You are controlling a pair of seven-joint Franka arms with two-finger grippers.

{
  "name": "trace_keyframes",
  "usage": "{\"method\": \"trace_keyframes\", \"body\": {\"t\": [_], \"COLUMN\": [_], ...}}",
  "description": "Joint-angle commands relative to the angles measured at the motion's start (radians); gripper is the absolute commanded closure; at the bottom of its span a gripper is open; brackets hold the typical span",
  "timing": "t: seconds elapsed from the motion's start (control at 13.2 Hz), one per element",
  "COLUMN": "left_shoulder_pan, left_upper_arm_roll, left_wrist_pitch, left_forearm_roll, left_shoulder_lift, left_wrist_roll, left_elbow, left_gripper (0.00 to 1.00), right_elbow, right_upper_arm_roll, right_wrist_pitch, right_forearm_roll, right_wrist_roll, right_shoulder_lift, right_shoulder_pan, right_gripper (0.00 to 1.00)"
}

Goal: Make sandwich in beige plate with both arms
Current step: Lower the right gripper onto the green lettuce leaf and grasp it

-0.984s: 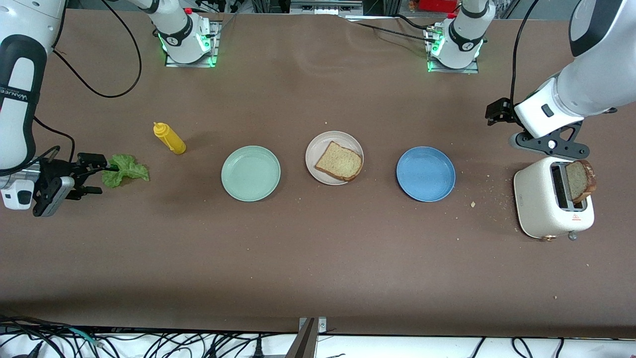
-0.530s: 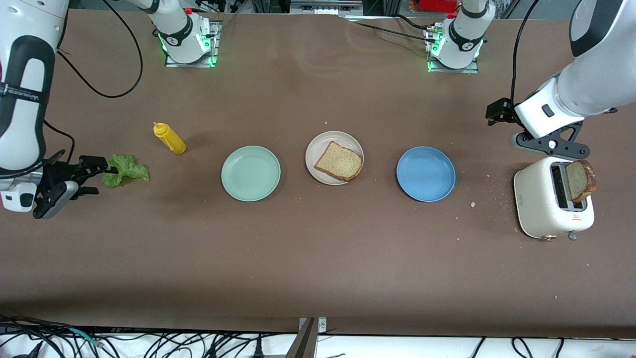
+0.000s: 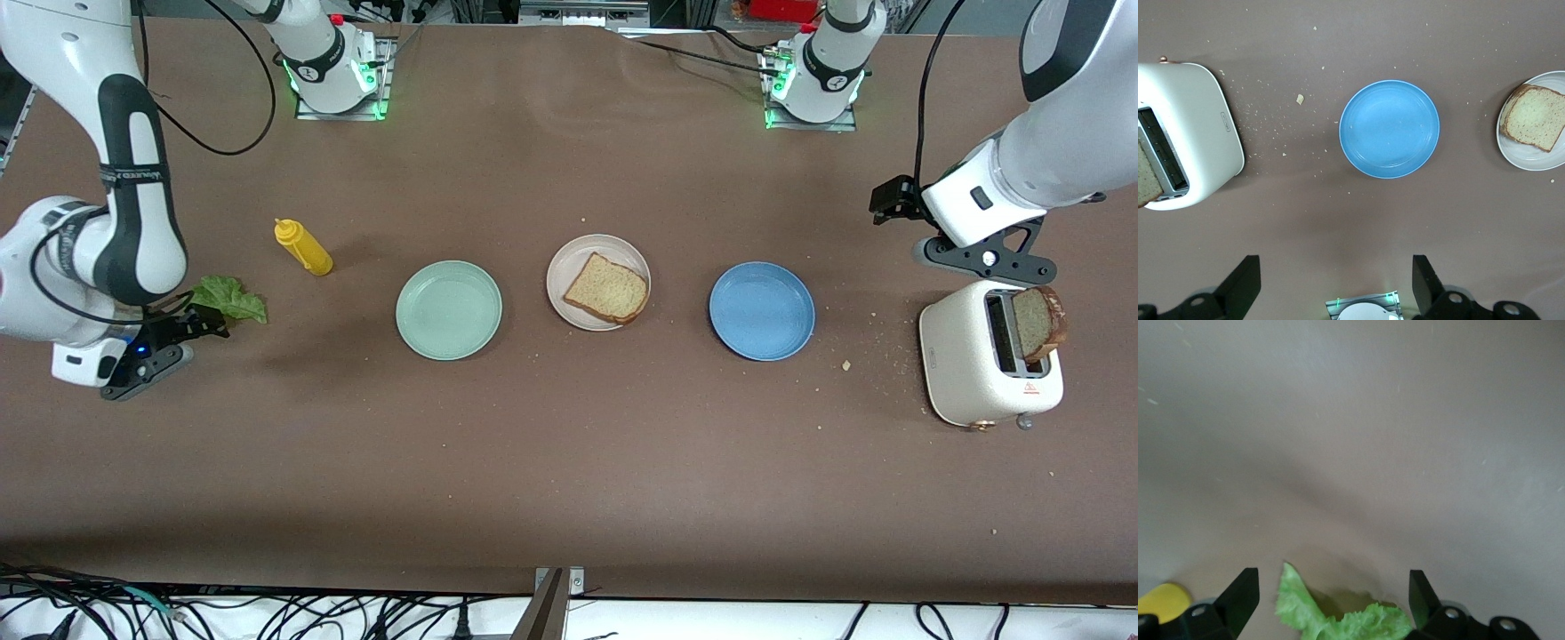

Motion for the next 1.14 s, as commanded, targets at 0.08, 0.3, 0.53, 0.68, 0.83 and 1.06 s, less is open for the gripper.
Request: {"method": "trace_keyframes", "body": {"t": [0.08,0.3,0.53,0.68,0.83,1.06], "left_shoulder_pan": [-0.003,-0.006,-0.004,-0.006,-0.008,-0.008], "left_upper_arm_roll": [-0.001,-0.001,-0.001,-0.001,-0.003,-0.003], "left_wrist_pitch": [-0.018,-0.018,-0.018,-0.018,-0.018,-0.018], "left_forearm_roll": [0.025,0.025,0.025,0.025,0.024,0.022], "left_shoulder_lift": [-0.002,-0.002,-0.002,-0.002,-0.002,-0.002], "left_wrist_roll": [0.006,0.004,0.004,0.002,0.001,0.001], "left_elbow": [0.017,0.017,0.017,0.017,0.017,0.017], "left_gripper": [0.00,0.00,0.00,0.00,0.00,0.00], "right_elbow": [-0.174,-0.249,-0.281,-0.284,-0.287,-0.284], "right_upper_arm_roll": [0.027,0.030,0.039,0.039,0.039,0.039], "right_wrist_pitch": [0.081,0.173,0.241,0.261,0.265,0.265], "right_forearm_roll": [-0.022,-0.025,-0.044,-0.071,-0.071,-0.073], "right_wrist_roll": [0.014,0.013,0.014,0.017,0.019,0.021], "right_shoulder_lift": [-0.052,-0.047,-0.044,-0.035,-0.023,-0.026], "right_shoulder_pan": [-0.046,-0.046,-0.046,-0.048,-0.046,-0.048], "right_gripper": [0.01,0.01,0.08,0.33,0.78,1.00]}}
